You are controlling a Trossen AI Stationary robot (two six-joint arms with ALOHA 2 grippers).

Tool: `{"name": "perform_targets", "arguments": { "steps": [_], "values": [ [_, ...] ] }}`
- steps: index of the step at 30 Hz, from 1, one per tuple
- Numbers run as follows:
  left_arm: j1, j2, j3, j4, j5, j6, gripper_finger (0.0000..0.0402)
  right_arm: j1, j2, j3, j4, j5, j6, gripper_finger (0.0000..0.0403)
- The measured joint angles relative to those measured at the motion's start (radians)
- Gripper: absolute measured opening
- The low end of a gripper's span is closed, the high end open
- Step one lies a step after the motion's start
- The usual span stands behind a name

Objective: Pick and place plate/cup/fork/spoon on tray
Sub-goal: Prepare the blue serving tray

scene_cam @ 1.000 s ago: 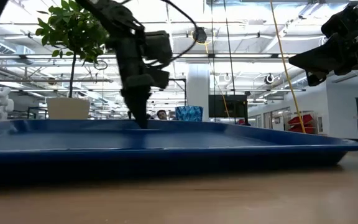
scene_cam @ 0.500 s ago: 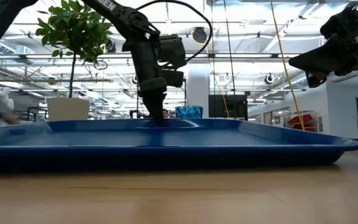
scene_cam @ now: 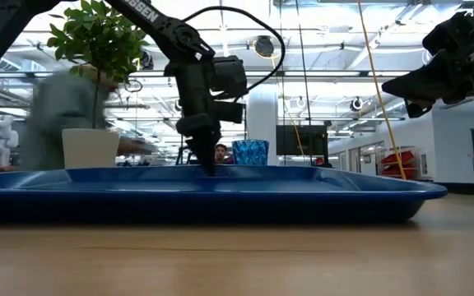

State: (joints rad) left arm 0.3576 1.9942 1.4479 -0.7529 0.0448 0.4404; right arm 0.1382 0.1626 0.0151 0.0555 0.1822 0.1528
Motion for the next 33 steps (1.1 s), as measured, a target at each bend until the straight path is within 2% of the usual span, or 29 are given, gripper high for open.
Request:
{"name": "perform_targets", "arguments": {
  "steps": [5,10,16,29,33],
  "values": [
    [-0.001,0.000,0.000,-0.010,-0.001,0.088,0.0044,0.000,0.005,0.000,0.000,0.000,0.000,0.0000],
    [-0.002,0.000,0.054,-0.020,-0.013,0.100,0.0044,0.000,0.005,0.000,0.000,0.000,0.015,0.0000],
    [0.002,0.000,0.126,-0.008,-0.052,0.050,0.0044,0.000,0.007,0.000,0.000,0.000,0.035,0.0000],
    [0.000,0.000,0.131,0.025,-0.067,0.001,0.0044,0.000,0.008,0.000,-0.001,-0.030,0.049,0.0000],
    [0.001,0.000,0.131,0.020,-0.074,-0.006,0.0073,0.000,0.008,0.000,-0.001,-0.030,0.049,0.0000]
  ]
}}
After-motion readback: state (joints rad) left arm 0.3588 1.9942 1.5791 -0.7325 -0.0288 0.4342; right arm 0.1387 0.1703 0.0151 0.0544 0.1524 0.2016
